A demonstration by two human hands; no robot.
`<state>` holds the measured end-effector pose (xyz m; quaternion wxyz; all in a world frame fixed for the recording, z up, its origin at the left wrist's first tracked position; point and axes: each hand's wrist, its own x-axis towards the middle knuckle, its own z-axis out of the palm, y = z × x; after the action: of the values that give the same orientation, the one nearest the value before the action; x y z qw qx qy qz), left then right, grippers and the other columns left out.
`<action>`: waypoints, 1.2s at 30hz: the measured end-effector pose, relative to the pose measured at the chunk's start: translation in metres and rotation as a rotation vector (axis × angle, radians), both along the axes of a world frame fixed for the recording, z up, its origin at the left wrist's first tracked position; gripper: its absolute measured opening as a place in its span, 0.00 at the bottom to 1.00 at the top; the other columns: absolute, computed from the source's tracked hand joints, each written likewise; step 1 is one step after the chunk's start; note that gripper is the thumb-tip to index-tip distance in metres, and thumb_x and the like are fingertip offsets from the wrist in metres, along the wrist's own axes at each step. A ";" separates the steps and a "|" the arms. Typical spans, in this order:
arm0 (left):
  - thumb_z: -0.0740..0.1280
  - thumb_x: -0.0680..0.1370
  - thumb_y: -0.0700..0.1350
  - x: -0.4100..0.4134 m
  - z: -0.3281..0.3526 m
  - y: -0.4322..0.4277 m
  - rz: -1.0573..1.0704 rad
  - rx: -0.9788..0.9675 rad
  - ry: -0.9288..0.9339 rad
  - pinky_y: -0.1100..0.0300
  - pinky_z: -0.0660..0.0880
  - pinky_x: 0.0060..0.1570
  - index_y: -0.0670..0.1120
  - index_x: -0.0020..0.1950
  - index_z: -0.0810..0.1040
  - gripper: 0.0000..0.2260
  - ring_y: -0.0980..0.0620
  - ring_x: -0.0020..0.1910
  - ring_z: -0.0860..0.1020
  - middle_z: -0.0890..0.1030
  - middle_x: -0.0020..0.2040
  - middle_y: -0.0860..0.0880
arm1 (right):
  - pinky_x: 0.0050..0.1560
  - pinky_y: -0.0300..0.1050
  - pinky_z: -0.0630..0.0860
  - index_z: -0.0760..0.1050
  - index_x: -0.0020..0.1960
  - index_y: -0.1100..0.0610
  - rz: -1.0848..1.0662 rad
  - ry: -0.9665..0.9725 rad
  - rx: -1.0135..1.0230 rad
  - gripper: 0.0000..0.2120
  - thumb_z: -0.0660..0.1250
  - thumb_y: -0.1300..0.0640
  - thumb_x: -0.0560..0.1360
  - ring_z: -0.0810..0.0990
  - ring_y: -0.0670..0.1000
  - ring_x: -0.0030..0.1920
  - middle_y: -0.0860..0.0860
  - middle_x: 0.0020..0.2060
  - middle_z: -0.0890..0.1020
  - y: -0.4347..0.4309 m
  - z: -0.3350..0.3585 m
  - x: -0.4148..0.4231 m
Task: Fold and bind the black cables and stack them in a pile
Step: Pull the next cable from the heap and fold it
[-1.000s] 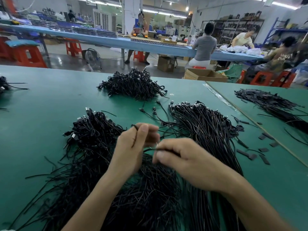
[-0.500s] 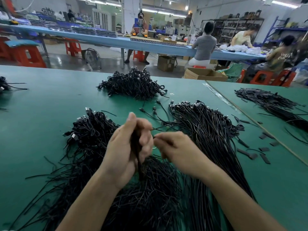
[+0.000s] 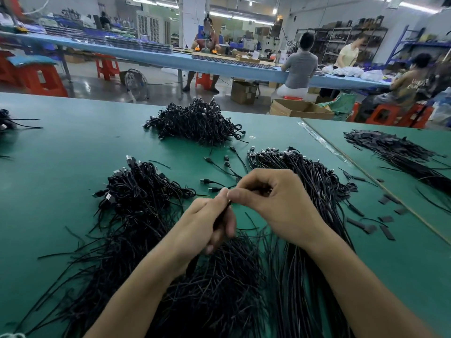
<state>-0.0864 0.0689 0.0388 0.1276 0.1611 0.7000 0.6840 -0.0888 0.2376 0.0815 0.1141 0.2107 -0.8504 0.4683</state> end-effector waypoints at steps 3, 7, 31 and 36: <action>0.58 0.81 0.60 0.001 0.006 -0.007 -0.164 0.261 -0.109 0.69 0.60 0.21 0.49 0.28 0.71 0.25 0.58 0.18 0.60 0.63 0.21 0.55 | 0.34 0.42 0.72 0.81 0.40 0.47 -0.015 -0.075 -0.079 0.12 0.66 0.42 0.74 0.73 0.42 0.31 0.44 0.30 0.79 -0.008 -0.012 0.000; 0.60 0.81 0.55 0.000 0.012 -0.008 -0.178 0.696 -0.174 0.67 0.69 0.23 0.47 0.34 0.77 0.19 0.58 0.22 0.70 0.71 0.26 0.53 | 0.28 0.37 0.63 0.74 0.33 0.42 -0.030 -0.133 0.002 0.18 0.61 0.50 0.82 0.67 0.41 0.25 0.42 0.25 0.73 -0.017 -0.028 0.006; 0.56 0.79 0.65 0.010 0.010 -0.007 -0.350 0.146 -0.118 0.68 0.58 0.19 0.51 0.27 0.70 0.26 0.59 0.19 0.59 0.63 0.23 0.55 | 0.44 0.55 0.79 0.79 0.45 0.58 0.236 -0.209 -0.099 0.12 0.74 0.50 0.70 0.79 0.51 0.39 0.58 0.39 0.82 0.012 0.005 0.022; 0.59 0.79 0.65 0.009 0.006 -0.005 -0.242 0.076 -0.134 0.67 0.63 0.20 0.51 0.27 0.64 0.26 0.53 0.21 0.71 0.70 0.24 0.50 | 0.41 0.52 0.77 0.75 0.44 0.53 0.216 -0.223 -0.035 0.06 0.72 0.56 0.76 0.76 0.52 0.36 0.53 0.37 0.79 0.013 0.002 0.022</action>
<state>-0.0777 0.0642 0.0451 0.2492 0.2029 0.6388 0.6990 -0.0670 0.2508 0.0834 -0.0285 0.2455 -0.8220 0.5130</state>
